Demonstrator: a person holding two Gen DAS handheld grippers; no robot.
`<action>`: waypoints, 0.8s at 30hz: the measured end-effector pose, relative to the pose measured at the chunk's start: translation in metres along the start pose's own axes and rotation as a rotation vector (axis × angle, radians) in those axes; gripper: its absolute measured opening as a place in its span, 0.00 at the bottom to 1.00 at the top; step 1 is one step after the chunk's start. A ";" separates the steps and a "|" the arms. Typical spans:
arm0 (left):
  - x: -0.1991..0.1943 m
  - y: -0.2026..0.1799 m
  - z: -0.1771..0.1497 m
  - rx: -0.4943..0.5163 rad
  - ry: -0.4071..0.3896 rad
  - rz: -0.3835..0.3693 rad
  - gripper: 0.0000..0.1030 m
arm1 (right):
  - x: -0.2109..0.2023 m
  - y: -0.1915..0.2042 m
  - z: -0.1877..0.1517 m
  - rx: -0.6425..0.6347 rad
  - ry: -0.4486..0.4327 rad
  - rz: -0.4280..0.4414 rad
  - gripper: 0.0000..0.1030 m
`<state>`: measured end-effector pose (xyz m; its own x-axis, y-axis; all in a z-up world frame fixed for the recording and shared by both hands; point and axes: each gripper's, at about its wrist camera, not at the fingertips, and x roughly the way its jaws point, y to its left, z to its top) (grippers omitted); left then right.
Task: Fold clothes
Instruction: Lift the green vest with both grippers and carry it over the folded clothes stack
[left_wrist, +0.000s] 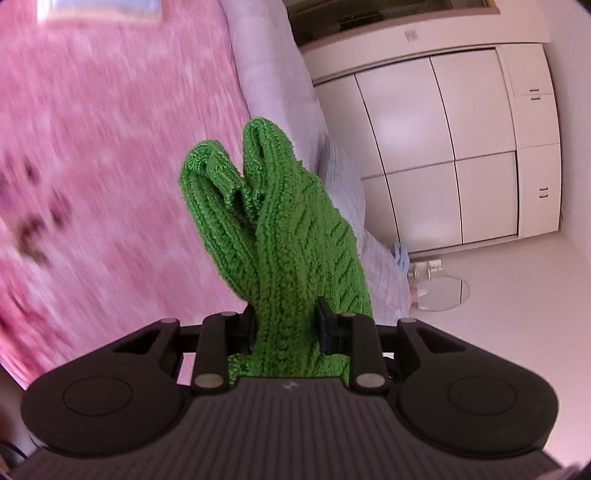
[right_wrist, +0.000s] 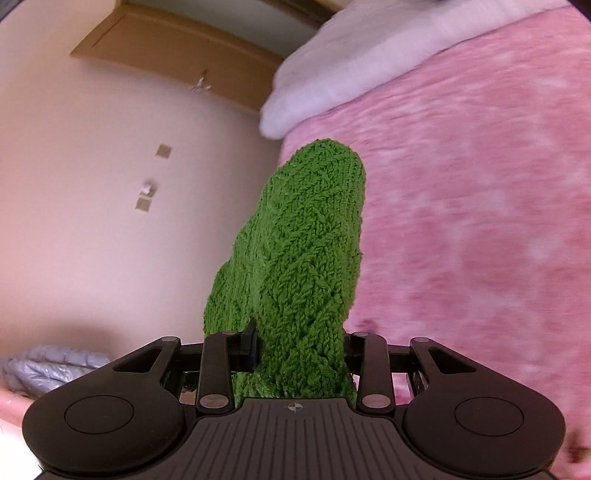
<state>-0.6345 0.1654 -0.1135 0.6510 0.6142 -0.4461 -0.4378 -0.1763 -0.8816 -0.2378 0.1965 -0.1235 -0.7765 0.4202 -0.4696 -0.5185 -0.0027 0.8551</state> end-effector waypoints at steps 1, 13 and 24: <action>-0.014 0.006 0.019 0.008 0.000 0.006 0.23 | 0.020 0.014 -0.005 0.004 -0.001 0.006 0.33; -0.128 0.073 0.220 0.049 0.012 0.055 0.23 | 0.227 0.148 -0.046 0.076 -0.003 0.029 0.33; -0.123 0.098 0.321 0.025 -0.011 0.077 0.23 | 0.321 0.179 -0.005 0.073 0.012 0.025 0.33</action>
